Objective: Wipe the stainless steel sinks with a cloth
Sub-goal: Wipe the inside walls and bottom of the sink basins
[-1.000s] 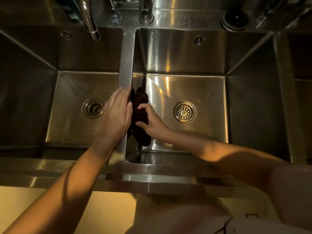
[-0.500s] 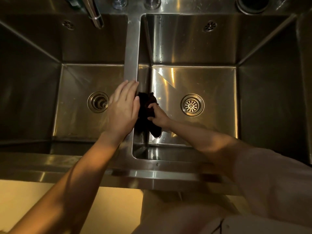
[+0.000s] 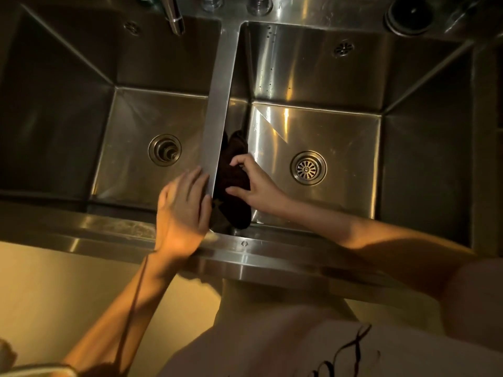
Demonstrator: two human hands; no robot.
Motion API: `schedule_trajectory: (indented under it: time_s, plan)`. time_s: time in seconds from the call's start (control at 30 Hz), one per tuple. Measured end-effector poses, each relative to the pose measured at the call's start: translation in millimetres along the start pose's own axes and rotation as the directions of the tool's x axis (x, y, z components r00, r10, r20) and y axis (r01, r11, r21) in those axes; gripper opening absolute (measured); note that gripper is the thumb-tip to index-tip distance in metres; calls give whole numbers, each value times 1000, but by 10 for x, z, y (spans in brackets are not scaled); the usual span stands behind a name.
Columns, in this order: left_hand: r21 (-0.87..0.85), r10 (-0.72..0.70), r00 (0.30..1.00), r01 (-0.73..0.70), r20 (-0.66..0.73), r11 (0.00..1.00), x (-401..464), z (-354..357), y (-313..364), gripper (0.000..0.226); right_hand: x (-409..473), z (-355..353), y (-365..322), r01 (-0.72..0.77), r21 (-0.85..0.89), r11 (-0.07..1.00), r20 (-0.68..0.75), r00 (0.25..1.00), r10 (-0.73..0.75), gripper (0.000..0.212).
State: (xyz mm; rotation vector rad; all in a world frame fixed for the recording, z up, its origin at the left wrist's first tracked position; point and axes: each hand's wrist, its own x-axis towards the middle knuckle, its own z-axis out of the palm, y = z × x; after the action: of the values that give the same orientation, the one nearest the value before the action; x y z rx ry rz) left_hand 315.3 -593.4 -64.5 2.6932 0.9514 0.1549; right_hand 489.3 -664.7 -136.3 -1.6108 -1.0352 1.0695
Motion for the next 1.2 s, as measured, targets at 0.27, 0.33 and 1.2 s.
schedule_trajectory:
  time_s: [0.27,0.33,1.2]
  plan:
    - [-88,-104,994,101,-24,991,-141,103,6,41,431,149,727,-246,-309,919,30,963,268,51]
    - [-96,-115,993,112,-31,989,-143,115,-9,42,490,180,874,-284,-334,899,42,948,315,50]
    - [-112,-124,991,119,-43,987,-152,144,9,46,54,159,550,-168,-102,980,188,965,185,52]
